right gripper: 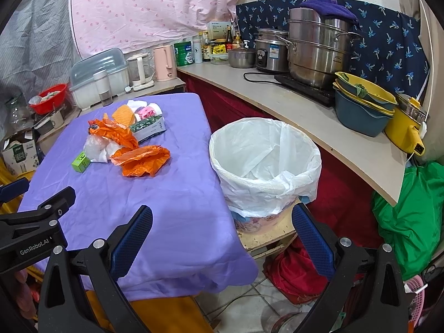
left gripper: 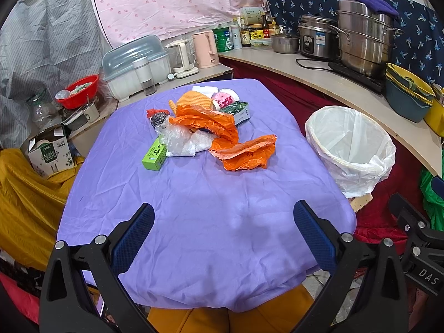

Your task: Collect trash

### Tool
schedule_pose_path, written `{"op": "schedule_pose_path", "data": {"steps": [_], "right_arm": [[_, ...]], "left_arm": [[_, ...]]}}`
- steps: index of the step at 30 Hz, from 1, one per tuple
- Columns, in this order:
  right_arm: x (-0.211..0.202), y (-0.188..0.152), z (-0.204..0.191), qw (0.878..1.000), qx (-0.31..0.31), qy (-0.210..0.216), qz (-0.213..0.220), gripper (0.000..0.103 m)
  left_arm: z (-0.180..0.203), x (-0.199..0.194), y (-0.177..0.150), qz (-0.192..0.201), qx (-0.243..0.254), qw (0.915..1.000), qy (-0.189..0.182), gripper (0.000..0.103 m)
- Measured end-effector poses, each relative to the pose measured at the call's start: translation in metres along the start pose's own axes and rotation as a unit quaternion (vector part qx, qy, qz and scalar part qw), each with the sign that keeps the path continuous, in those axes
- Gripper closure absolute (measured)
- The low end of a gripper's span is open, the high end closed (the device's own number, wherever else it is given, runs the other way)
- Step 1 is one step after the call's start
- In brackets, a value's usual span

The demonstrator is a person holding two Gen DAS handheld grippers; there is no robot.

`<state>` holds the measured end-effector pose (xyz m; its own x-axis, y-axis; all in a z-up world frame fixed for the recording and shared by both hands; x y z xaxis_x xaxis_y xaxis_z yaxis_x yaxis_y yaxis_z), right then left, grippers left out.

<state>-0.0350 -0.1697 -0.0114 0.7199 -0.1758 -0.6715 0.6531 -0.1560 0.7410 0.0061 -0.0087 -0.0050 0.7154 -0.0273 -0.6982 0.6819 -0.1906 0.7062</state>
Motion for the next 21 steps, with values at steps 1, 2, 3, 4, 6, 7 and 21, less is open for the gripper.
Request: {"op": "schedule_pose_path", "data": {"steps": [1, 2, 3, 4, 6, 7, 21], "right_arm": [[0.0, 0.0, 0.0, 1.0, -0.001, 0.0, 0.0, 0.007], [0.0, 0.0, 0.001, 1.0, -0.001, 0.0, 0.0, 0.007], [0.0, 0.0, 0.0, 1.0, 0.0, 0.0, 0.0, 0.007], [-0.001, 0.0, 0.0, 1.0, 0.0, 0.0, 0.0, 0.007], [0.0, 0.0, 0.001, 1.0, 0.0, 0.0, 0.0, 0.007], [-0.001, 0.0, 0.0, 1.0, 0.0, 0.0, 0.0, 0.007], [-0.003, 0.0, -0.008, 1.0, 0.003, -0.001, 0.001, 0.007]], "left_arm": [[0.0, 0.0, 0.0, 0.0, 0.0, 1.0, 0.0, 0.007], [0.0, 0.0, 0.0, 0.0, 0.0, 1.0, 0.0, 0.007], [0.0, 0.0, 0.0, 0.0, 0.0, 1.0, -0.001, 0.007], [0.0, 0.0, 0.0, 0.0, 0.001, 1.0, -0.001, 0.007], [0.0, 0.0, 0.0, -0.001, 0.001, 1.0, -0.002, 0.007], [-0.002, 0.0, -0.001, -0.001, 0.0, 1.0, -0.002, 0.007], [0.0, -0.003, -0.008, 0.002, 0.007, 1.0, -0.006, 0.007]]}}
Point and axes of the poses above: each gripper's, at about its wrist camera, not at the fingertips, and x roughly the way its jaws point, z to its right, y to its top, the point moved 1 cm from there along x, roughly the way its jaws point, and after that the axes turned 2 degrees about -y, right-handed, at the moved point
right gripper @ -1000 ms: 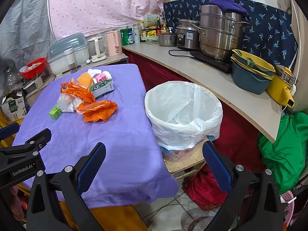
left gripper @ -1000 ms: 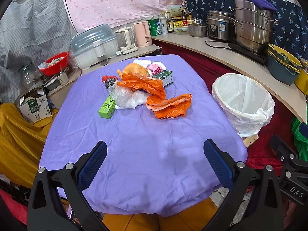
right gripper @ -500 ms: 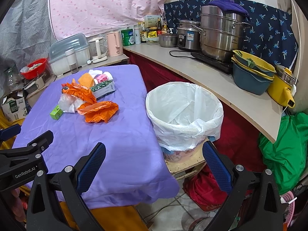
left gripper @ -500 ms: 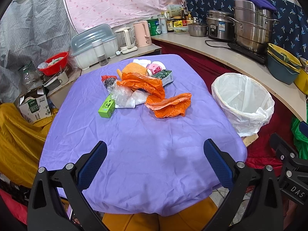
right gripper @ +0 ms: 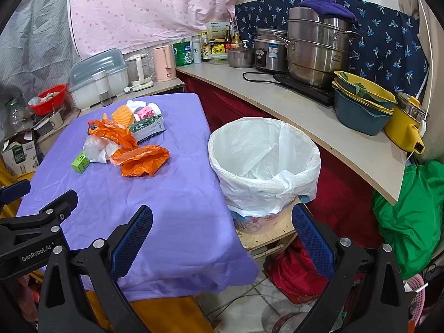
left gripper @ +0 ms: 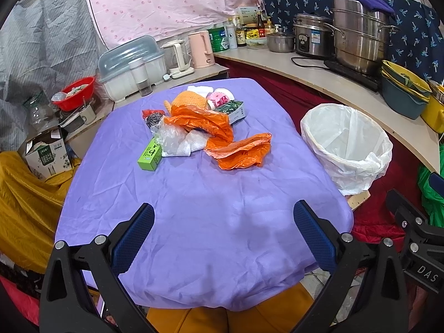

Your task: Collect trash

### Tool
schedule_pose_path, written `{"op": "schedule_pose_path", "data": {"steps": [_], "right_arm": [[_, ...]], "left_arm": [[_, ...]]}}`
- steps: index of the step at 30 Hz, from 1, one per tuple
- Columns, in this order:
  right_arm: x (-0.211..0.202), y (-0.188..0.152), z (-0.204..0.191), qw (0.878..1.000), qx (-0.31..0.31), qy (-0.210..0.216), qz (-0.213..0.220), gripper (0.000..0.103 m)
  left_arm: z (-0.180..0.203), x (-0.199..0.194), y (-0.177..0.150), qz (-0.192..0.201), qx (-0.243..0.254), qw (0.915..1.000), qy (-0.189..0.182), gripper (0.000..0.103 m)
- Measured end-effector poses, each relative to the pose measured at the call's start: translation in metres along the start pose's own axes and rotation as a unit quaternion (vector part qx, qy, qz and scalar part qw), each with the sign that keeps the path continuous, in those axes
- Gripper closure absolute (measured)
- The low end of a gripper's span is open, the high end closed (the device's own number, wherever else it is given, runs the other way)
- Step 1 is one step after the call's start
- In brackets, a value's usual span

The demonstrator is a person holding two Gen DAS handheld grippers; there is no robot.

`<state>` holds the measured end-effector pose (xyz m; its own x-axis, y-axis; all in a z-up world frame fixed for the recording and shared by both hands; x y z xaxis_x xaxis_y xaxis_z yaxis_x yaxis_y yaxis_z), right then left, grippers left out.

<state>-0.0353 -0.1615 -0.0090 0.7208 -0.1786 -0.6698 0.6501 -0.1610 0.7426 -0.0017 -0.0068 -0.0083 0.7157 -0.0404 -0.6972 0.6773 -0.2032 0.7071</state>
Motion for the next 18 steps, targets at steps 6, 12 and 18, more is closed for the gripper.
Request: {"op": "schedule_pose_path", "data": {"steps": [6, 12, 18], "right_arm": [[0.0002, -0.0006, 0.0013, 1.0, 0.001, 0.0, 0.001, 0.007], [0.0015, -0.0018, 0.0032, 1.0, 0.004, -0.001, 0.0, 0.007], [0.0021, -0.0016, 0.0036, 1.0, 0.005, -0.004, 0.0, 0.007]], "left_arm": [[0.0071, 0.0035, 0.0035, -0.002, 0.004, 1.0, -0.002, 0.007], [0.0084, 0.0032, 0.0036, -0.004, 0.006, 1.0, -0.005, 0.007], [0.0099, 0.0042, 0.0032, -0.006, 0.007, 0.9999, -0.007, 0.007]]}}
Point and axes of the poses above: each gripper's, at about its wrist camera, not at the fingertips, and x roughly the way its jaws point, z to its right, y to its top, the point moved 1 cm from there along x, roughly the way its jaws point, and after that the axes turned 2 degrees about -y, right-handed, at the moved point
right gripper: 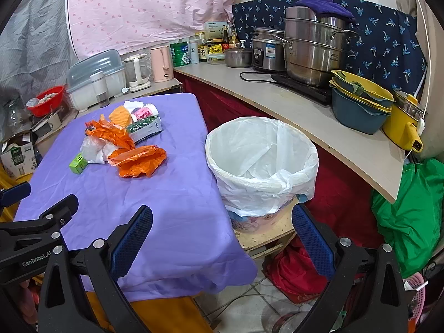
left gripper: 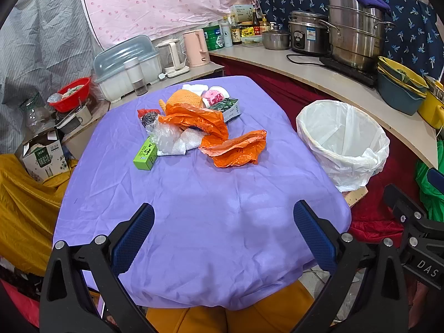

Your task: Collect trash

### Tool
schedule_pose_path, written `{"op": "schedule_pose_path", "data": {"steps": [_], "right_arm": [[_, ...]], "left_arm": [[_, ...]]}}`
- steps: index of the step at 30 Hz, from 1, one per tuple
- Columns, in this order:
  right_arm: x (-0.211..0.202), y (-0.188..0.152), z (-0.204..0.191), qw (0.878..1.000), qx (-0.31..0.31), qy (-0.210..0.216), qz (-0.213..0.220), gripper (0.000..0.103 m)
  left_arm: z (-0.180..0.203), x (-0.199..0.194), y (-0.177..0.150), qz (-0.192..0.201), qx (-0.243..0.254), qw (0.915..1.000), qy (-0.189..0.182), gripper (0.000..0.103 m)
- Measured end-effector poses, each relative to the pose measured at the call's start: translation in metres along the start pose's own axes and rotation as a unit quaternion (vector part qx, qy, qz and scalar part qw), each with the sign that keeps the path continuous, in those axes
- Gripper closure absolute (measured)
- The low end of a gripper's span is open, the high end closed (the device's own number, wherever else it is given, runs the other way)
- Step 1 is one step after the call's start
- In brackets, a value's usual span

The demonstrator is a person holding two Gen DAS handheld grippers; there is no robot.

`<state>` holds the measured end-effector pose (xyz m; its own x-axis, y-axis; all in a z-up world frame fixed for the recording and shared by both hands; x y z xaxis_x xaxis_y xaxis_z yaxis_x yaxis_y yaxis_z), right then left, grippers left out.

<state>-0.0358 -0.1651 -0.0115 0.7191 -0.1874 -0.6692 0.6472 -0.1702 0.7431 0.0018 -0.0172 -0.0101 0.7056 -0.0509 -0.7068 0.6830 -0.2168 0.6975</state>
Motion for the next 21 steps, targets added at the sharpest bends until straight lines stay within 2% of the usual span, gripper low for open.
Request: {"op": "schedule_pose_path", "data": {"steps": [21], "right_arm": [[0.0041, 0.0023, -0.0025, 1.0, -0.008, -0.003, -0.003, 0.007]], "left_arm": [[-0.004, 0.0046, 0.0026, -0.004, -0.006, 1.0, -0.001, 0.007]]}}
Point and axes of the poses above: each gripper's, at about its wrist camera, not at the fingertips, and x roughly the way its jaws point, z to its right, y to its top, the point moved 1 cm from there along x, roughly the way its jaws point, and after that the axes turned 2 degrees about -y, right-handed, at the moved point
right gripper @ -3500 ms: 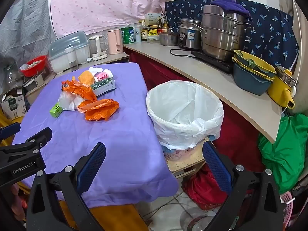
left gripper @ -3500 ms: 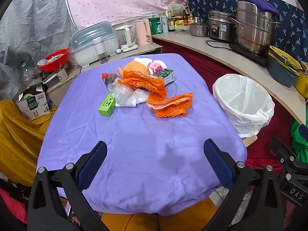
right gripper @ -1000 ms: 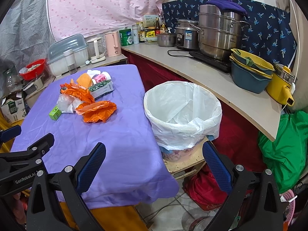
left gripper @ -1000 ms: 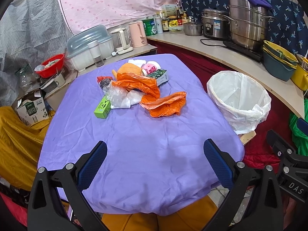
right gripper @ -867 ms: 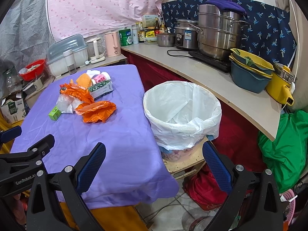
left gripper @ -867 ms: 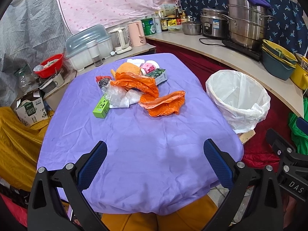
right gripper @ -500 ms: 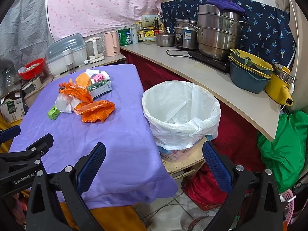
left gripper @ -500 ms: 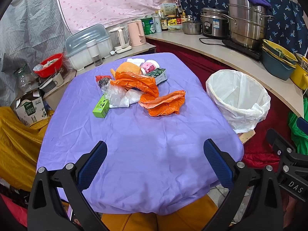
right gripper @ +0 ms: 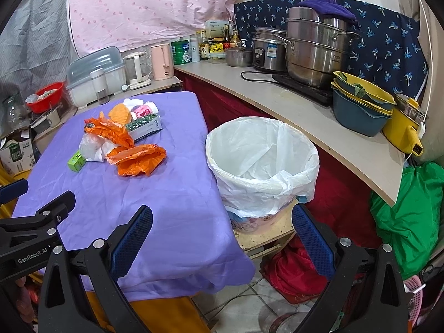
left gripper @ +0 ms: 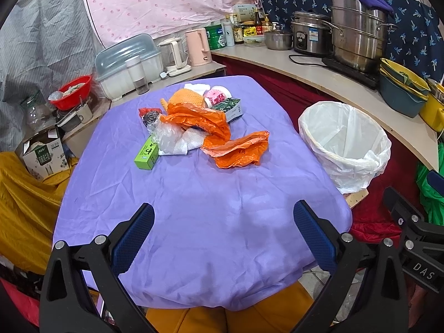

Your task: Collect trash

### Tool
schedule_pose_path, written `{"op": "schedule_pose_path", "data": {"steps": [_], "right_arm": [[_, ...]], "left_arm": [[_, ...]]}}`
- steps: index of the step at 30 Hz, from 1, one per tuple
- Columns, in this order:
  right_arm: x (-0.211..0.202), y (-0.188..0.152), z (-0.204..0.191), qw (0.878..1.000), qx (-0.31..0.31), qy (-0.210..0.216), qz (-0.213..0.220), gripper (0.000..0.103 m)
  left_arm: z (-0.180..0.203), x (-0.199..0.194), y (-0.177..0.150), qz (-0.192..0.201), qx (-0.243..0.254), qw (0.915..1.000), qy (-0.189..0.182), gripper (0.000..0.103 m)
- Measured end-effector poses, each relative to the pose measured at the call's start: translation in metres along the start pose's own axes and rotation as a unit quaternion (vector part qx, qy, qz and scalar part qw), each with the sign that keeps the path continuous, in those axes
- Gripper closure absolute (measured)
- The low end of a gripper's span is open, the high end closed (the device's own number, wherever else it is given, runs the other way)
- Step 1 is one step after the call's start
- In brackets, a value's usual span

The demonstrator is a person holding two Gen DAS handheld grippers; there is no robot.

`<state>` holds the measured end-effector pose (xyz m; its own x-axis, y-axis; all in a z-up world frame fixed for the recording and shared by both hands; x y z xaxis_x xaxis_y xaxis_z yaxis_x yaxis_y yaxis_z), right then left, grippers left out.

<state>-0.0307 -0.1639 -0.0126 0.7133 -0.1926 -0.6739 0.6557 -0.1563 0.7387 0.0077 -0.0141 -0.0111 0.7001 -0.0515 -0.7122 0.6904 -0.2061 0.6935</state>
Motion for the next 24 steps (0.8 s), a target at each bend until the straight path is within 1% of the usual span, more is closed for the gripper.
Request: {"op": "schedule_pose_path", "data": {"steps": [12, 20, 24], "right_arm": [[0.007, 0.004, -0.002, 1.0, 0.001, -0.005, -0.004, 0.007], [0.022, 0.018, -0.01, 1.0, -0.002, 0.0, -0.001, 0.007], [0.033, 0.027, -0.017, 1.0, -0.004, 0.003, 0.004, 0.007]], "left_arm": [[-0.006, 0.005, 0.001, -0.009, -0.005, 0.9999, -0.009, 0.007], [-0.023, 0.023, 0.013, -0.017, -0.017, 0.9996, -0.016, 0.007], [-0.034, 0.036, 0.022, -0.017, -0.024, 0.9995, -0.009, 0.007]]}}
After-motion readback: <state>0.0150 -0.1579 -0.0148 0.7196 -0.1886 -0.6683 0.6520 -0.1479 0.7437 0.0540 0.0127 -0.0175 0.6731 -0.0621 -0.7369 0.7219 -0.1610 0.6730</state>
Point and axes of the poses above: each gripper's, at about its wrist camera, not at the fingertips, and x roughly the way its jaws point, z to its right, y to its top, the point moved 1 cm from there along x, roughly the way its jaws point, and after that the axes turned 2 degrees about -y, right-handed, at the moved point
